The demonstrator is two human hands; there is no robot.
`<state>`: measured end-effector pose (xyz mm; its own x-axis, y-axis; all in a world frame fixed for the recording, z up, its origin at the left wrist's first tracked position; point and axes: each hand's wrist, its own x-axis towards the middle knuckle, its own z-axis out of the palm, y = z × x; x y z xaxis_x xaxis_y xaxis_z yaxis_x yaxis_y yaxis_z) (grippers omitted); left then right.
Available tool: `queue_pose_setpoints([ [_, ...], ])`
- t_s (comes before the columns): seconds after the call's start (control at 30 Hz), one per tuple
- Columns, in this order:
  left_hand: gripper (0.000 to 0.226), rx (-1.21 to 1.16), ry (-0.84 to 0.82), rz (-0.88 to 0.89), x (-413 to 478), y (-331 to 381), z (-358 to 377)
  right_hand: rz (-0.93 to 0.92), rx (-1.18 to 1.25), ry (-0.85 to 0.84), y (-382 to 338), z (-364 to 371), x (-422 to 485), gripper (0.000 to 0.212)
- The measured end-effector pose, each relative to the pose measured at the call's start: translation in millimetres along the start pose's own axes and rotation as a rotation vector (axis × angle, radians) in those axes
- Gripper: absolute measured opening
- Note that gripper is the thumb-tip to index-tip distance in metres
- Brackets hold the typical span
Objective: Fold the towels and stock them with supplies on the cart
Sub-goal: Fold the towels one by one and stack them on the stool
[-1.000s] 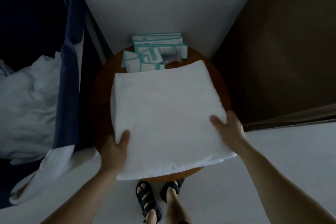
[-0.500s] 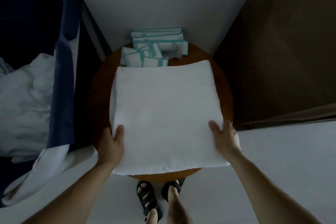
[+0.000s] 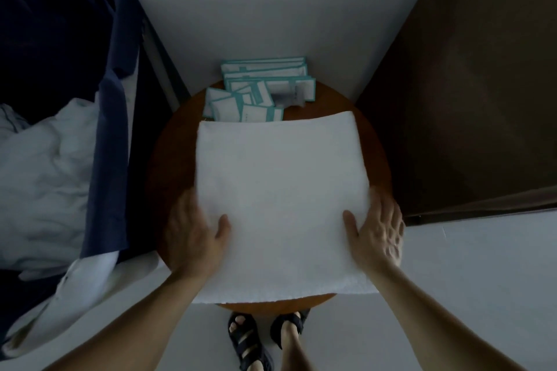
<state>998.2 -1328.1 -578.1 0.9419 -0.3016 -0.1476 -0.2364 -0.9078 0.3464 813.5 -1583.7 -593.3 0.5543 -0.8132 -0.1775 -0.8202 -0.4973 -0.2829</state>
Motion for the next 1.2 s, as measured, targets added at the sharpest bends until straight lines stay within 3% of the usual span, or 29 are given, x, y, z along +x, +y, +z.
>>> queue_pose_setpoints([
  [0.07,0.08,0.187,-0.073,0.301,7,15,2,-0.249,-0.12,0.021,-20,-1,6,0.077],
  [0.13,0.077,0.276,-0.207,0.427,14,24,15,-0.423,-0.184,-0.061,-38,9,12,0.073],
  [0.23,0.077,0.325,-0.294,0.434,21,16,38,-0.514,-0.264,-0.176,-44,34,18,0.072],
  [0.43,0.077,0.301,-0.274,0.436,22,12,47,-0.531,-0.301,-0.112,-38,48,21,0.073],
  [0.53,0.08,0.319,-0.342,0.415,25,18,29,-0.5,-0.316,-0.202,-46,38,22,0.074],
  [0.6,0.08,0.324,-0.307,0.407,32,26,3,-0.493,-0.29,-0.234,-61,25,22,0.076],
  [0.8,0.071,0.259,-0.001,0.413,81,55,-112,-0.688,-0.141,-0.081,-177,-43,34,0.076],
  [0.9,0.07,0.204,0.127,0.315,103,26,-175,-0.814,0.011,-0.005,-261,-72,31,0.073],
  [1.0,0.076,0.23,0.132,0.177,123,-41,-221,-0.944,0.133,0.014,-343,-87,18,0.073],
  [1.1,0.075,0.256,0.096,0.025,142,-128,-245,-1.062,0.161,-0.064,-413,-79,-1,0.075],
  [1.2,0.074,0.271,0.059,-0.031,171,-211,-257,-1.099,0.042,-0.183,-474,-45,-13,0.082],
])
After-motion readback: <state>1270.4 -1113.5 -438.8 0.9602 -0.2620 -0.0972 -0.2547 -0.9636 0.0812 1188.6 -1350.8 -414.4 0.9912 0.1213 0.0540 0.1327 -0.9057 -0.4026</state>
